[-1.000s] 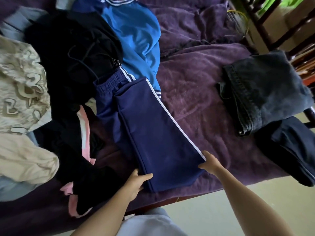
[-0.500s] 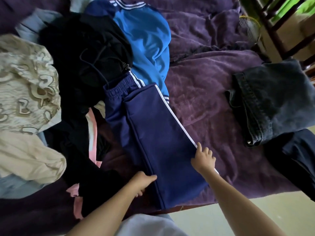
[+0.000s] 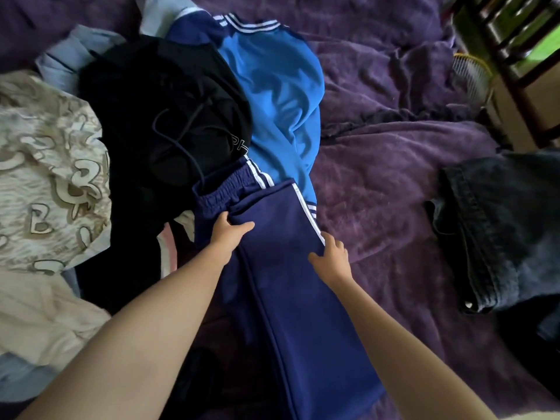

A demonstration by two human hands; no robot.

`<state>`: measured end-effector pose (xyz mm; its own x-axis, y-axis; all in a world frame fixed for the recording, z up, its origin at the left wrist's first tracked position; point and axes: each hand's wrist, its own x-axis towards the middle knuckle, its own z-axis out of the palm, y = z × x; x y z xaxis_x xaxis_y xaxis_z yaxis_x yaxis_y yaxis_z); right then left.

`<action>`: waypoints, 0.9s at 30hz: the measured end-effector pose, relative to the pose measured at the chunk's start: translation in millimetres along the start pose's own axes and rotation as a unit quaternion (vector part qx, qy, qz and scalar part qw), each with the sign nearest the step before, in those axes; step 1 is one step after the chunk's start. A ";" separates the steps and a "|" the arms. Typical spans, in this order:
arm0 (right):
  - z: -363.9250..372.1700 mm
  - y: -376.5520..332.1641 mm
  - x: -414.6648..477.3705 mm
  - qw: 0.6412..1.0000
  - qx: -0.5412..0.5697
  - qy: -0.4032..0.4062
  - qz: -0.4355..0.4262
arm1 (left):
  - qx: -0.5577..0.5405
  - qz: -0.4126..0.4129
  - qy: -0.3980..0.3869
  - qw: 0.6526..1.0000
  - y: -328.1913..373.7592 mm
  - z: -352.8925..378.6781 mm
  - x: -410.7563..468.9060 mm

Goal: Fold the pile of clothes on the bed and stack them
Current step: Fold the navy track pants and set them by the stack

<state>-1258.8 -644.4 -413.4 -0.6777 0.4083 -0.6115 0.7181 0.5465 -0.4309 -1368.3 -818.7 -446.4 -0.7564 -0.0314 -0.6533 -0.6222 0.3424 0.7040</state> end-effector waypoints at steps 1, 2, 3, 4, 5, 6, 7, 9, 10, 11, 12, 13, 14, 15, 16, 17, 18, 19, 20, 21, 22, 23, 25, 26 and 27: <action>1.4 2.7 1.4 1.000 0.007 -0.003 0.008 | -0.006 -0.003 0.018 1.000 1.1 2.9 3.9; 2.9 6.4 2.8 1.000 0.014 -0.003 0.015 | -0.012 0.005 0.038 0.999 3.5 5.5 6.2; 3.9 10.8 3.7 0.999 0.026 0.002 0.024 | -0.017 0.027 0.057 0.998 7.3 6.6 6.2; 5.4 17.1 4.4 0.998 0.043 0.013 0.035 | -0.020 0.059 0.071 0.996 11.7 6.9 3.6; 6.7 24.2 3.9 0.997 0.059 0.031 0.049 | -0.008 0.100 0.086 0.991 15.8 6.5 -0.2; 8.9 33.0 1.8 0.994 0.065 0.055 0.064 | 0.014 0.145 0.107 0.984 18.3 6.0 -6.1; 11.8 43.0 -2.8 0.992 0.057 0.080 0.081 | 0.044 0.182 0.130 0.974 18.4 3.8 -13.8; 19.3 65.2 -15.7 0.987 0.017 0.116 0.110 | 0.096 0.224 0.185 0.952 16.1 -3.2 -25.0; 23.0 76.2 -22.5 0.985 -0.009 0.123 0.123 | 0.122 0.211 0.205 0.948 13.3 -8.0 -25.4; 26.4 87.5 -29.3 0.982 -0.033 0.123 0.137 | 0.142 0.178 0.216 0.950 8.9 -13.2 -23.4; 29.4 98.8 -36.2 0.979 -0.051 0.122 0.153 | 0.155 0.135 0.212 0.955 3.9 -18.2 -20.9; 31.8 110.1 -42.7 0.976 -0.063 0.124 0.169 | 0.159 0.106 0.201 0.961 -1.2 -21.5 -18.6; 33.2 120.6 -49.0 0.971 -0.068 0.131 0.186 | 0.155 0.090 0.184 0.966 -4.7 -23.2 -18.8; 33.3 128.8 -55.7 0.966 -0.064 0.146 0.204 | 0.141 0.088 0.175 0.970 -7.1 -23.8 -21.4; 33.3 136.9 -61.7 0.959 -0.051 0.166 0.224 | 0.124 0.088 0.172 0.973 -9.0 -24.1 -25.8; 32.6 143.4 -68.8 0.951 -0.031 0.184 0.246 | 0.112 0.092 0.172 0.974 -12.7 -24.2 -31.1; 31.7 150.2 -76.1 0.942 -0.001 0.199 0.269 | 0.109 0.098 0.170 0.974 -18.5 -23.7 -37.9; 30.3 156.8 -82.4 0.930 0.046 0.208 0.299 | 0.119 0.105 0.169 0.973 -25.6 -22.6 -46.4; 30.1 165.0 -86.4 0.913 0.106 0.216 0.330 | 0.144 0.112 0.164 0.969 -35.0 -20.6 -55.3; 29.9 172.5 -90.2 0.892 0.167 0.217 0.359 | 0.181 0.128 0.152 0.963 -46.3 -17.2 -65.5; 30.8 181.0 -92.9 0.877 0.215 0.214 0.371 | 0.224 0.156 0.130 0.953 -60.2 -13.4 -76.7; 31.3 187.3 -97.3 0.871 0.249 0.204 0.371 | 0.262 0.201 0.091 0.939 -75.0 -8.7 -88.2; 30.6 195.7 -104.3 0.866 0.306 0.163 0.359 | 0.335 0.293 0.007 0.895 -107.2 -0.8 -106.5; 28.8 195.5 -107.1 0.859 0.342 0.134 0.355 | 0.380 0.324 -0.028 0.866 -118.9 1.7 -113.7; 26.4 195.0 -109.2 0.853 0.370 0.107 0.352 | 0.422 0.339 -0.075 0.838 -124.1 2.8 -121.6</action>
<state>-1040.6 -601.8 -448.1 0.0072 0.6126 -0.7904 0.8080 -0.4692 -0.3563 -1198.6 -854.8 -455.1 -0.8056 0.5352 -0.2542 0.3519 0.7774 0.5214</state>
